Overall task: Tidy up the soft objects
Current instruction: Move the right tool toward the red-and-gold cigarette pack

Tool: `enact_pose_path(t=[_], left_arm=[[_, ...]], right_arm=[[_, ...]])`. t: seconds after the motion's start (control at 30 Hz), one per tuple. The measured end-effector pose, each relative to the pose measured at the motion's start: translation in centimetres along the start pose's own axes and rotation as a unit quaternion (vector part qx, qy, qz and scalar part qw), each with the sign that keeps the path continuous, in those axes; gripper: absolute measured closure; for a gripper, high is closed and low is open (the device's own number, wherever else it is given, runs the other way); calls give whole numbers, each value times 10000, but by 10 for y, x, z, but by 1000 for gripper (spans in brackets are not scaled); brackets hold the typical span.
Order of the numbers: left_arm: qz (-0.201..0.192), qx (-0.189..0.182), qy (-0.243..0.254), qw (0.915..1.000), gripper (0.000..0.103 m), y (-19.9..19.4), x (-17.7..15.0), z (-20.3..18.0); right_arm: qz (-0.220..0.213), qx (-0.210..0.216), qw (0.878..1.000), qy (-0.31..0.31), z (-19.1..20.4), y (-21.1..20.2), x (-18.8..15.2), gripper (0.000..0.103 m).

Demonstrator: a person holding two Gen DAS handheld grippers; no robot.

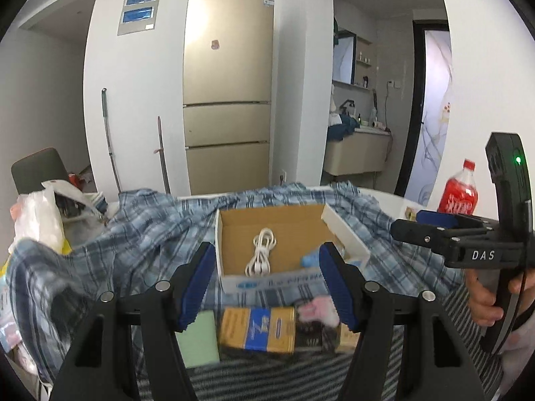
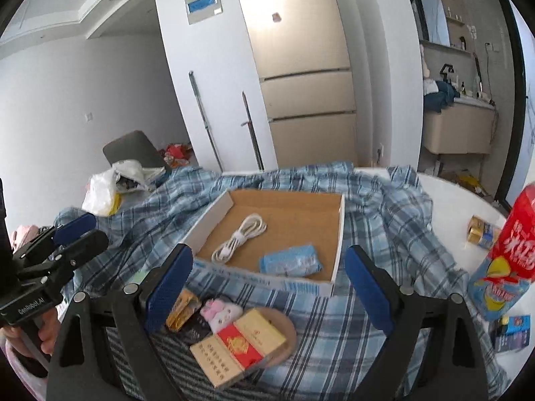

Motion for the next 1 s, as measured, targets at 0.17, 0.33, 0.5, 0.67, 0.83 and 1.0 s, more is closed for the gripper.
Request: enact_pose_path(t=[0.17,0.33,0.5,0.67,0.83,1.0], left_arm=[[71,-14,85,9999,36,12,-22,-2],[206,-29,-50,9998,36,31,-34,5],[261,26,-12,9997,24,36,-39,3],[146,160,9,9998,15,33,-40,1],[162,153,-99,9997,15,34,-40,6],[238,66,-319,9992,15,38,-41,15]], right_arm=[[270,18,9996,-65,1,17,-21,11],[708,150,9974,13,-2,45,-35,11],[943,200,9953,-13,-4,57,-46,11],[1193,94,9928,37,-5,65,-49,11],[1609,-410,9861,18,3,68,-52,11],[2027,-845,9734,651,3,64,-57,11]])
Point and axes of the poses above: each gripper's, at about its wrist camera, not at the fingertips, and y roughly the way its jaws point, z to its left, x to its top, the point moved 1 cm from there along y, roughly the way its jaws point, and after that the axes turned 7 degrees about z, right-handed, at the moved point
